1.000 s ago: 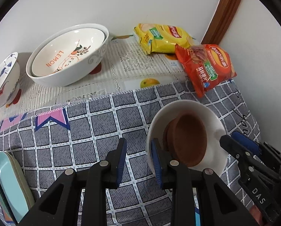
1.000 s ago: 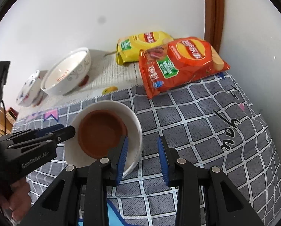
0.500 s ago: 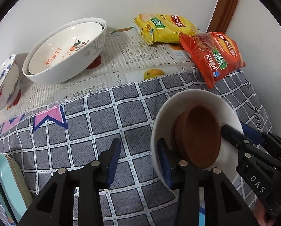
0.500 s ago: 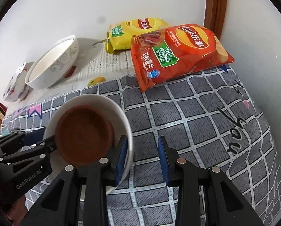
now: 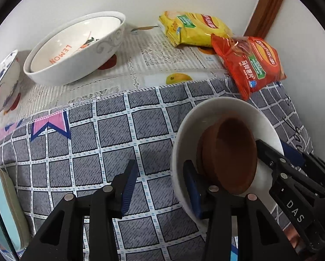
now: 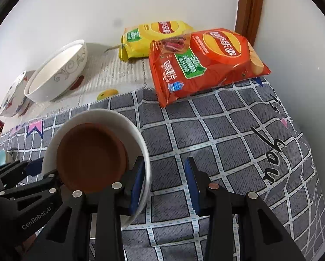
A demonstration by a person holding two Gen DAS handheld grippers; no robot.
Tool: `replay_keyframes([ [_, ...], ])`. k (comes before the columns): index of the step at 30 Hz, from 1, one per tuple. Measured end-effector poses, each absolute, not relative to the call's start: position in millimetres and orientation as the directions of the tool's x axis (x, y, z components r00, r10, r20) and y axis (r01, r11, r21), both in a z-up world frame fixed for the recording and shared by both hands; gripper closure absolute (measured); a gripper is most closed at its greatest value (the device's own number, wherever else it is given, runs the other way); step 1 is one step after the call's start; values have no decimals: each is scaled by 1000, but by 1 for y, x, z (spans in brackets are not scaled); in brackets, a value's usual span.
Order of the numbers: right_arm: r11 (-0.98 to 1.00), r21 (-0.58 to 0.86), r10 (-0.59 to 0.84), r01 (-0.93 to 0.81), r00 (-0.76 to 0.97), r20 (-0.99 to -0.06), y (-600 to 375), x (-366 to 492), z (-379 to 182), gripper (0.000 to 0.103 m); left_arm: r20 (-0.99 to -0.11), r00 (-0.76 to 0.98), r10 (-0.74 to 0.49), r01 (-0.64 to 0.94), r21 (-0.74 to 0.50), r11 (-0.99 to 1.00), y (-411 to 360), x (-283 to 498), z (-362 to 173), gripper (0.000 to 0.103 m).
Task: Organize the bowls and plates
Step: 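Lift the white bowl with both grippers and carry it toward the teal plate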
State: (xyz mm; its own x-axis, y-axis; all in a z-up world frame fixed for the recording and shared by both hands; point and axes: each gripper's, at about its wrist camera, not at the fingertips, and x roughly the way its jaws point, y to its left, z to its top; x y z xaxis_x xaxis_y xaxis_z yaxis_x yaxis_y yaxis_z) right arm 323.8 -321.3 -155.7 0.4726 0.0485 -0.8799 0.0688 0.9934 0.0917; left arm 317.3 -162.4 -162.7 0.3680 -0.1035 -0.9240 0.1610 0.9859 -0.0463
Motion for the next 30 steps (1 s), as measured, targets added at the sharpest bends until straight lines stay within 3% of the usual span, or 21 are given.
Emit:
replay_keyframes([
  [11, 992, 115, 80, 60, 423, -902, -321, 327, -164, 66, -926, 364, -102, 165, -44, 985, -161, 316, -163, 62],
  [18, 990, 131, 95, 60, 417, -904, -321, 327, -163, 74, -931, 344, -121, 158, -70, 985, -160, 321, -164, 64],
  [24, 985, 169, 136, 44, 416, -899, -316, 328, -163, 91, -921, 327, -210, 190, -154, 970, -164, 318, -165, 88],
  [30, 981, 184, 139, 64, 437, -889, -315, 326, -162, 93, -920, 342, -191, 196, -129, 972, -167, 317, -165, 88],
])
